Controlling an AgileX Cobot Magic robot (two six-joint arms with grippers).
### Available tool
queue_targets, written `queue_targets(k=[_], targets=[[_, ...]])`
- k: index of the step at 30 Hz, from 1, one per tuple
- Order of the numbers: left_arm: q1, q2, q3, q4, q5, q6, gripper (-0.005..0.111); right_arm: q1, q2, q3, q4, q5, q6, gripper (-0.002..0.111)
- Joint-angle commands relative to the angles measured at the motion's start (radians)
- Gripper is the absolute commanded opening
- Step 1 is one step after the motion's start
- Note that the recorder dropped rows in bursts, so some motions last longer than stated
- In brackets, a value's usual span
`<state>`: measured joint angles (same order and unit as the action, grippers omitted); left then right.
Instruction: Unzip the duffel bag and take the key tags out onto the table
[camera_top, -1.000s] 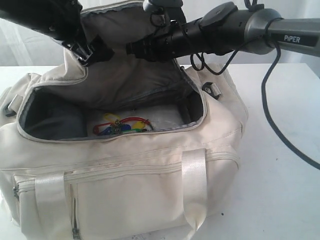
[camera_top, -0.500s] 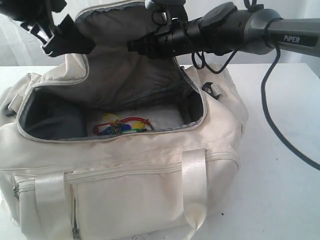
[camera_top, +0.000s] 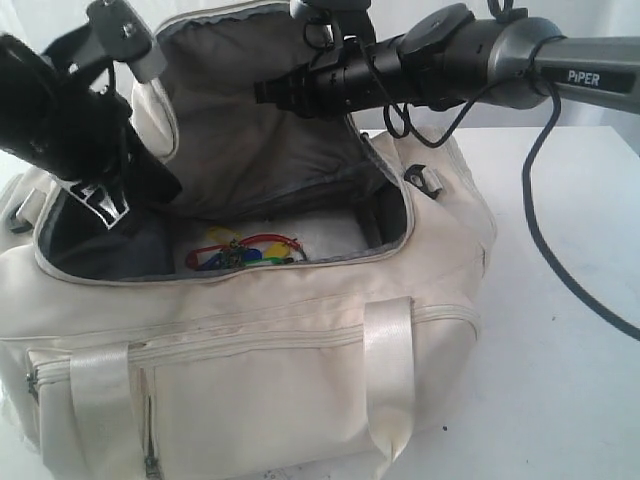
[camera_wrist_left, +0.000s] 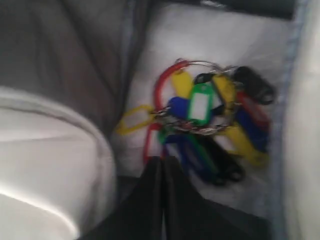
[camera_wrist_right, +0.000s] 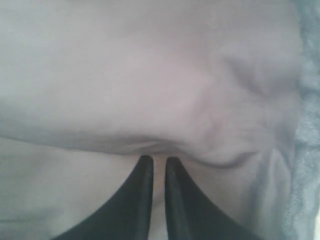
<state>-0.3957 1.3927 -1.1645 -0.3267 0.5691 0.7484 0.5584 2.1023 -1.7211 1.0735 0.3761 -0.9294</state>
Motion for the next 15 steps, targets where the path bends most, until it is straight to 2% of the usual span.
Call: queue_targets(k=[1,3,4,6,9,12,14,15], targets=[[0.019,0.056,0.022,0.280,-0.258,-0.141,0.000,-0.001,-0.006,-0.005,-0.002,0.005,-0.009,0.009],[0.080,0.068,0.011,0.371,-0.422,-0.218,0.000,-0.001,-0.009,-0.005,-0.023,0.019,-0.009,0.009],[0.116,0.081,0.003,0.369,-0.517,-0.222,0.000,-0.001,-0.010,-0.005,-0.047,0.019,-0.009,0.009],[0.163,0.109,-0.020,0.361,-0.627,-0.241,0.000,-0.001,-0.015,-0.005,-0.077,0.019,-0.009,0.009],[0.186,0.163,-0.036,0.361,-0.640,-0.256,0.000,-0.001,-0.019,-0.005,-0.094,0.045,-0.009,0.009],[0.186,0.140,-0.036,0.358,-0.619,-0.266,0.000,-0.001,-0.044,-0.005,-0.168,0.122,-0.007,0.009],[0.186,0.065,-0.036,0.351,-0.618,-0.352,0.000,-0.001,-0.090,-0.005,-0.266,0.231,-0.007,0.009],[0.186,0.006,-0.036,0.351,-0.563,-0.394,0.000,-0.001,-0.125,-0.005,-0.343,0.338,0.020,0.006]])
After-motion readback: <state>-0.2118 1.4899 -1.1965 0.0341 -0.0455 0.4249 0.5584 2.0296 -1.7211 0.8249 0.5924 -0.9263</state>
